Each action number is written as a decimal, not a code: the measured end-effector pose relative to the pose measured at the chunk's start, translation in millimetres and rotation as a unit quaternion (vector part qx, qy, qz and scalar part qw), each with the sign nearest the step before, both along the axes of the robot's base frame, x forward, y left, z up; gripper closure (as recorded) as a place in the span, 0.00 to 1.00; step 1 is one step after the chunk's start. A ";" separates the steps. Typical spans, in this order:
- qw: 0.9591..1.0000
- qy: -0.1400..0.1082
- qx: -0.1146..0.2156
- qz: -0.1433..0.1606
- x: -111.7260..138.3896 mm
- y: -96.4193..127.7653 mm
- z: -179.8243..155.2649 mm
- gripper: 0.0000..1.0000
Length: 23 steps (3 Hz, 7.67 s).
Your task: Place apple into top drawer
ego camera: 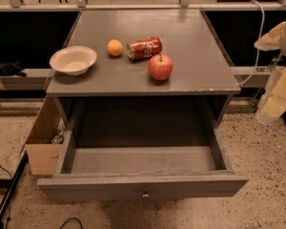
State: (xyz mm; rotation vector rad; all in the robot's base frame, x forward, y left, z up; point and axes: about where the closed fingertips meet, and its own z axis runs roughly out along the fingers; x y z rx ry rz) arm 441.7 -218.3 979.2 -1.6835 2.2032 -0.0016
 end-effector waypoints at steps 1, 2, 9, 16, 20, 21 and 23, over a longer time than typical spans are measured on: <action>0.998 0.016 0.058 0.013 29.5 14.7 -1.2 0.00; 0.993 0.008 0.114 0.017 81.0 38.0 5.3 0.00; 0.946 0.024 0.298 -0.125 271.5 141.4 -85.9 0.00; 0.955 0.046 0.277 -0.101 223.3 160.2 -133.5 0.50; 0.951 0.027 0.290 -0.106 190.4 138.3 -122.2 1.00; 0.946 0.025 0.293 -0.134 137.8 103.3 -121.3 1.00; 0.936 0.105 0.279 -0.185 53.2 57.5 -193.0 1.00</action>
Offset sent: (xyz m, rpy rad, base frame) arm 0.1437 0.0631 0.0159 0.3671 0.0021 0.0385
